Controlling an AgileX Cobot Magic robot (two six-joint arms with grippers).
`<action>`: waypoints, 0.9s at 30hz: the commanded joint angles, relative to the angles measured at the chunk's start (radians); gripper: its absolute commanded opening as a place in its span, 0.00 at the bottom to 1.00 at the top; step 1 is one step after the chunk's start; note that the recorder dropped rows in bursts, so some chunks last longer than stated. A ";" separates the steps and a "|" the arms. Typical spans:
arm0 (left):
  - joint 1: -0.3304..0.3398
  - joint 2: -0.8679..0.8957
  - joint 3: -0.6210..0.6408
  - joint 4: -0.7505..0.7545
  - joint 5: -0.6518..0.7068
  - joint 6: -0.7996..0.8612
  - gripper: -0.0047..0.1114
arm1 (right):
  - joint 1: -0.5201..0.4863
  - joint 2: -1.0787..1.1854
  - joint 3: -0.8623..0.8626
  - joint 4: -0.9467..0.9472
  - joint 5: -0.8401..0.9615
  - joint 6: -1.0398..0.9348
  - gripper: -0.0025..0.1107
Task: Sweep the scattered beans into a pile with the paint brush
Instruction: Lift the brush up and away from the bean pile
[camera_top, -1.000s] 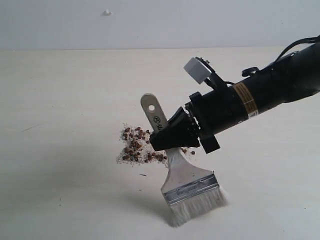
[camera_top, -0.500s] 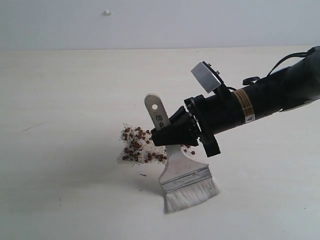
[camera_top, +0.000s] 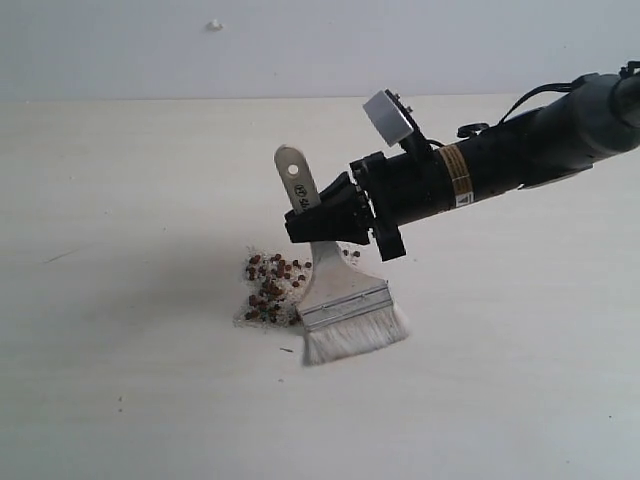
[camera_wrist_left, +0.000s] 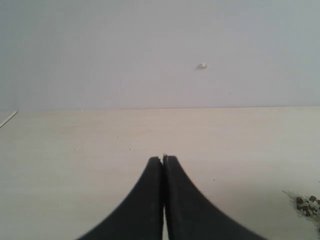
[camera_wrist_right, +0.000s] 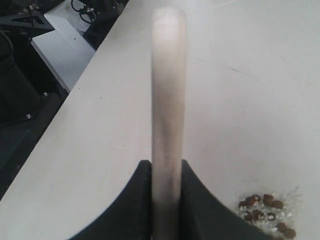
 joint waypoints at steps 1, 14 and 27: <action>0.001 -0.005 0.000 -0.009 -0.002 -0.007 0.04 | -0.006 0.022 -0.061 -0.018 0.057 -0.012 0.02; 0.001 -0.005 0.000 -0.009 -0.002 -0.007 0.04 | 0.005 -0.144 -0.102 -0.091 0.057 0.327 0.02; 0.001 -0.005 0.000 -0.009 -0.002 -0.007 0.04 | 0.038 -0.446 -0.053 -0.097 0.340 0.457 0.02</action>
